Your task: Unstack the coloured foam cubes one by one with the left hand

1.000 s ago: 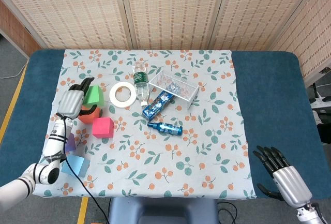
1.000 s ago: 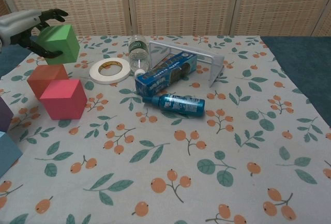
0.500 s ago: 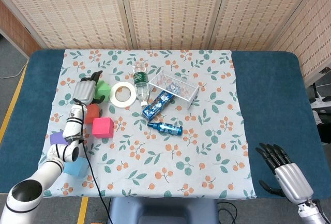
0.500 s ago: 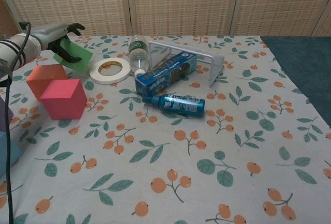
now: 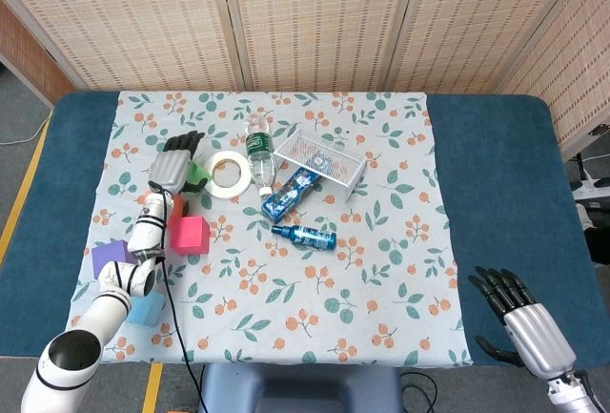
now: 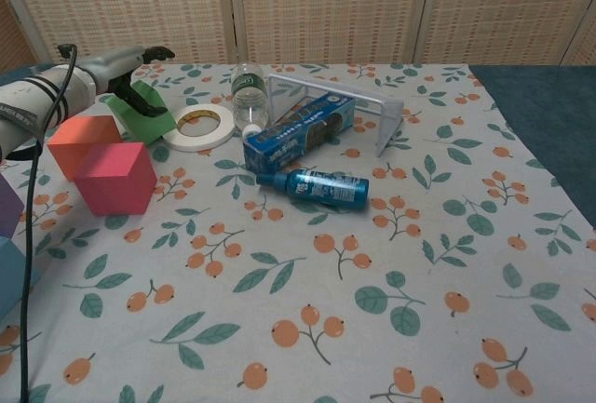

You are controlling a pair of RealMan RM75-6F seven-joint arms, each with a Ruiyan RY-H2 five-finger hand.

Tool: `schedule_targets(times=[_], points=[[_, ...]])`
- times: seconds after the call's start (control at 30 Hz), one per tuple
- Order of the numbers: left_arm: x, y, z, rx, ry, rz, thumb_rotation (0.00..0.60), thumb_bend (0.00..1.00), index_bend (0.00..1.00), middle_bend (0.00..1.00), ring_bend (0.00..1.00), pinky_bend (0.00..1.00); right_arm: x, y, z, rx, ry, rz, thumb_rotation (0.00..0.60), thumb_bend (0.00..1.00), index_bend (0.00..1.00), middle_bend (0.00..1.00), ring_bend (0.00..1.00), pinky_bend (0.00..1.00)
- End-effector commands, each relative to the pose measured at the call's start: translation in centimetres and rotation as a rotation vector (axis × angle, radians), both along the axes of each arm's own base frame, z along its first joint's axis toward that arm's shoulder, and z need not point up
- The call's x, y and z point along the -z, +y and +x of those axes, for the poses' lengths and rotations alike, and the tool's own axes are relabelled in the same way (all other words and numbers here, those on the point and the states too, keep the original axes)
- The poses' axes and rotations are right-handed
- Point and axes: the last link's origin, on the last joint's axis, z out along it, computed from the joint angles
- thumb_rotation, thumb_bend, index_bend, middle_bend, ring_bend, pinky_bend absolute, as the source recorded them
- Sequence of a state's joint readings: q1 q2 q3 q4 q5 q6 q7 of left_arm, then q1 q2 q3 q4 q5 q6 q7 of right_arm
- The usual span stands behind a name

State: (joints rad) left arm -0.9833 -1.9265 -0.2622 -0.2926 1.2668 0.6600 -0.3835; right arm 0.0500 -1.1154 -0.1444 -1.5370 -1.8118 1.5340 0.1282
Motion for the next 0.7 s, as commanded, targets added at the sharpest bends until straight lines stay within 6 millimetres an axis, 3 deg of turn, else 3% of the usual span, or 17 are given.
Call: schedule_targets(times=[0.03, 0.2, 0.37, 0.47, 0.53, 0.63, 0.7], points=[[0.1, 0.0, 0.8, 0.033, -0.014, 0.011, 0.6, 0.32, 0.0, 0.0, 0.0, 0.01, -0.1, 0.1, 0.1, -0.004, -0.003, -0.001, 0.6, 0.17, 0.0, 0.0, 0.0, 0.0], [-0.1, -0.8, 2.7, 0.153, -0.071, 0.02, 0.6, 0.33, 0.0, 0.0, 0.0, 0.0, -0.1, 0.1, 0.1, -0.008, -0.005, 0.002, 0.6, 0.17, 0.0, 0.0, 0.0, 0.0], [-1.1, -4.1, 5.5, 0.364, -0.159, 0.008, 0.6, 0.32, 0.0, 0.0, 0.0, 0.0, -0.1, 0.5, 0.3, -0.024, -0.012, 0.007, 0.6, 0.17, 0.0, 0.0, 0.0, 0.0], [-2.6, -8.2, 5.8, 0.457, -0.175, -0.031, 0.6, 0.32, 0.0, 0.0, 0.0, 0.0, -0.2, 0.7, 0.5, -0.034, -0.014, 0.008, 0.6, 0.17, 0.0, 0.0, 0.0, 0.0], [-4.3, -12.3, 4.8, 0.476, -0.154, -0.063, 0.6, 0.31, 0.0, 0.0, 0.0, 0.01, -0.2, 0.7, 0.5, -0.041, -0.011, 0.004, 0.6, 0.17, 0.0, 0.0, 0.0, 0.0], [-6.9, -18.8, 1.7, 0.443, -0.061, -0.064, 0.6, 0.31, 0.0, 0.0, 0.0, 0.01, -0.2, 0.7, 0.5, -0.049, 0.008, -0.018, 0.6, 0.17, 0.0, 0.0, 0.0, 0.0], [-8.5, -24.5, -2.0, 0.359, 0.018, -0.06, 0.6, 0.31, 0.0, 0.0, 0.0, 0.01, -0.3, 0.6, 0.5, -0.055, 0.026, -0.053, 0.6, 0.17, 0.0, 0.0, 0.0, 0.0]])
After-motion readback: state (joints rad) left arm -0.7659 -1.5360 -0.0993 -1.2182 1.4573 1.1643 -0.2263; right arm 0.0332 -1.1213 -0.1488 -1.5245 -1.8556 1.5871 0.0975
